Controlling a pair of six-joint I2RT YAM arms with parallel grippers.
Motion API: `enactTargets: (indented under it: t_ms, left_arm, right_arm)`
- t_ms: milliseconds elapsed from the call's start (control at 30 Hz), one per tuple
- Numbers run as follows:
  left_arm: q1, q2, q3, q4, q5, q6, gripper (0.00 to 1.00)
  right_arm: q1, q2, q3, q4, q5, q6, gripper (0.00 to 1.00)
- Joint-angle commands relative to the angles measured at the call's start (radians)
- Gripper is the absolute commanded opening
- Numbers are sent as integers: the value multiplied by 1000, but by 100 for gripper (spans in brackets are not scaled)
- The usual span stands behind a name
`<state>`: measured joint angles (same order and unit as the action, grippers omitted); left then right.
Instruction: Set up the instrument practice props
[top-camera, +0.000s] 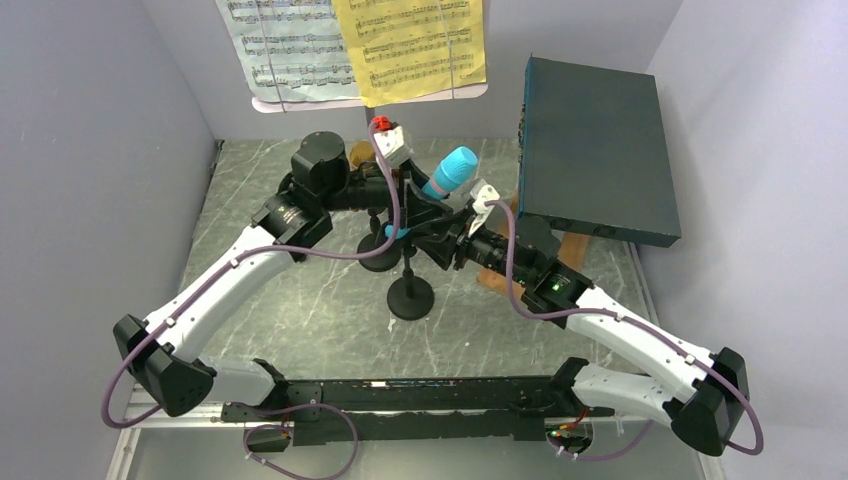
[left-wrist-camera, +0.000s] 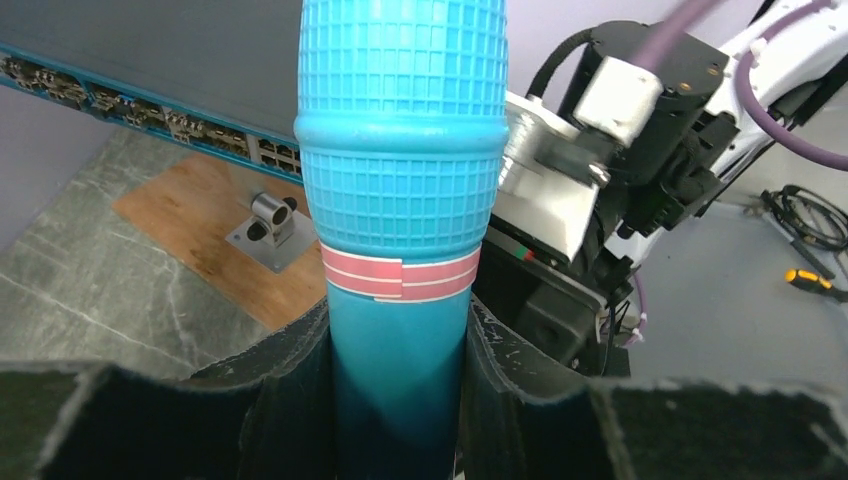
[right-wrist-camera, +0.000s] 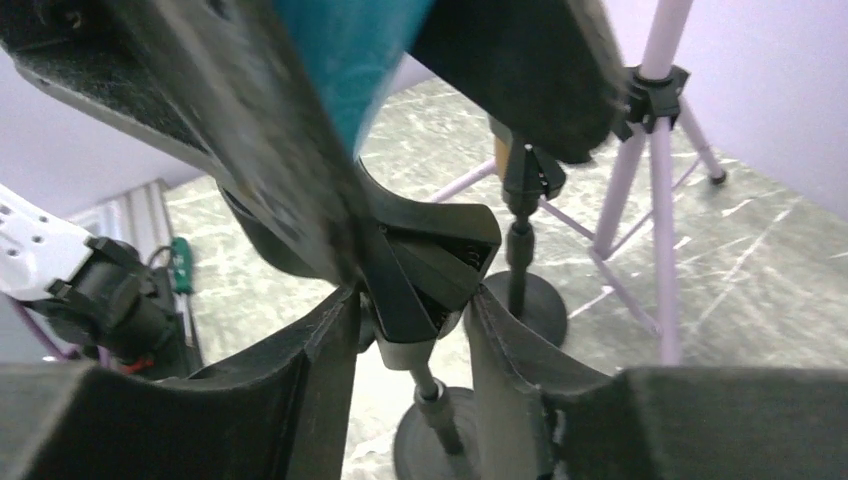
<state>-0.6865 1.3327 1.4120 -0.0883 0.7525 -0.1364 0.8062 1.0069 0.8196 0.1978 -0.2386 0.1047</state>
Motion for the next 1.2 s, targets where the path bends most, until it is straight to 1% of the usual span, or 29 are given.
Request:
enactTargets:
  t_ms: [0, 33, 133, 167, 300, 400, 467, 533, 567, 600, 633, 667, 700, 733, 767, 800, 867, 933, 967, 1067, 1167]
  left_arm:
    - [-1, -68, 2, -48, 85, 94, 0]
    - [3, -81, -5, -47, 85, 107, 0]
    - [19, -108, -19, -49, 103, 124, 0]
    - [27, -113, -22, -50, 116, 124, 0]
    - [74, -148, -61, -10, 195, 124, 0]
    - [97, -208, -151, 77, 209, 124, 0]
    - [103, -246, -206, 135, 218, 124, 0]
    - [109, -269, -244, 168, 245, 124, 0]
    - [111, -277, -255, 170, 258, 124, 0]
    - [114, -282, -258, 163, 271, 124, 0]
    - [117, -287, -260, 154, 283, 157, 0]
    - [119, -291, -263, 145, 292, 167, 0]
    - [120, -295, -270, 143, 304, 169, 0]
    - [120, -302, -281, 150, 307, 168, 0]
    - [122, -308, -289, 162, 312, 163, 0]
    - [123, -313, -296, 173, 317, 159, 0]
    - [131, -320, -306, 192, 333, 149, 0]
    - [147, -323, -313, 213, 354, 143, 0]
    - [154, -324, -316, 223, 361, 115, 0]
    - [171, -331, -332, 257, 365, 80, 0]
    - [184, -337, -346, 300, 373, 52, 0]
  right_arm:
    - [5, 10, -28, 246, -92, 99, 33]
    - [6, 11, -38, 278, -95, 122, 27]
    - [10, 20, -71, 377, -95, 195, 4]
    - [19, 22, -83, 407, -82, 213, 0]
    - [90, 14, -131, 486, 116, 258, 0]
    - [171, 13, -131, 484, 230, 214, 0]
    - [205, 23, -108, 446, 272, 198, 0]
    - [209, 35, -79, 402, 250, 197, 0]
    - [209, 37, -69, 380, 230, 183, 2]
    - [209, 31, -59, 352, 192, 152, 11]
    - [208, 22, -55, 322, 164, 103, 26]
    - [205, 8, -56, 303, 136, 55, 45]
    - [188, -2, -54, 282, 78, 11, 63]
    - [167, -7, -37, 243, 28, -32, 78]
    - [124, -5, -8, 192, -76, -70, 88]
    - [97, 0, 29, 129, -171, -121, 94]
    - [72, 13, 72, 52, -294, -233, 98]
    - [47, 33, 81, 41, -383, -331, 99]
    - [30, 45, 84, 52, -428, -353, 99]
    - [-15, 101, 101, 129, -577, -340, 99]
    - [-16, 180, 174, 91, -649, -363, 99]
